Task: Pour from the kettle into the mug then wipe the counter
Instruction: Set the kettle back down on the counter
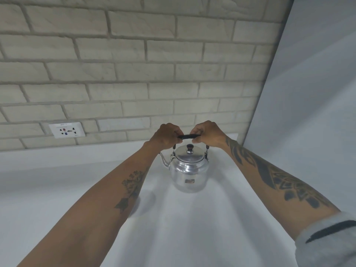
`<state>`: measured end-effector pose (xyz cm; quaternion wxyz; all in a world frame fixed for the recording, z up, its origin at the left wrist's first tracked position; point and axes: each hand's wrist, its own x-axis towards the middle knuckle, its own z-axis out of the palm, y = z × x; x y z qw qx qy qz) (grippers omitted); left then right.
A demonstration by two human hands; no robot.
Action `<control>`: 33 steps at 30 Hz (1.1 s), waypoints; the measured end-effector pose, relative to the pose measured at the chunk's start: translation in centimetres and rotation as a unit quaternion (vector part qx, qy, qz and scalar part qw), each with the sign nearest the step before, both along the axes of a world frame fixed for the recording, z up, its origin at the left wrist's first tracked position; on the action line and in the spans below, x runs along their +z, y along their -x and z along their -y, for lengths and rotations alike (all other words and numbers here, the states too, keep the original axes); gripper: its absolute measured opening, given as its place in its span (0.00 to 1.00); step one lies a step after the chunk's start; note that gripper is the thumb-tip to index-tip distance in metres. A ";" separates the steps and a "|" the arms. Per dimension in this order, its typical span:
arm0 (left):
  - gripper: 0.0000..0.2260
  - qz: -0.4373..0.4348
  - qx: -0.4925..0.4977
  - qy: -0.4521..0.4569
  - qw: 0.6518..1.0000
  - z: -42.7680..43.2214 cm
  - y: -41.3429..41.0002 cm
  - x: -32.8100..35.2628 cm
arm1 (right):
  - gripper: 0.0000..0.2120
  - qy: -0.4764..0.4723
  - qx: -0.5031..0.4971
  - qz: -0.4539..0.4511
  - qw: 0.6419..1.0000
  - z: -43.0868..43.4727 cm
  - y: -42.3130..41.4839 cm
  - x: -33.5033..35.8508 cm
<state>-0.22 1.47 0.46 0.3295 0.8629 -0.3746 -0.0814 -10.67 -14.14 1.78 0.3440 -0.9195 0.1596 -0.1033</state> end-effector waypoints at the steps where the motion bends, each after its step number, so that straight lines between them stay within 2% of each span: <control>1: 0.08 -0.003 0.004 0.002 1.000 0.3 -0.2 -0.2 | 0.13 0.004 -0.001 -0.001 1.000 0.2 -0.4 -0.3; 33: 0.10 -0.014 0.087 0.001 0.996 3.4 -3.5 -5.2 | 0.13 0.084 -0.026 -0.023 0.996 1.5 -5.3 -4.8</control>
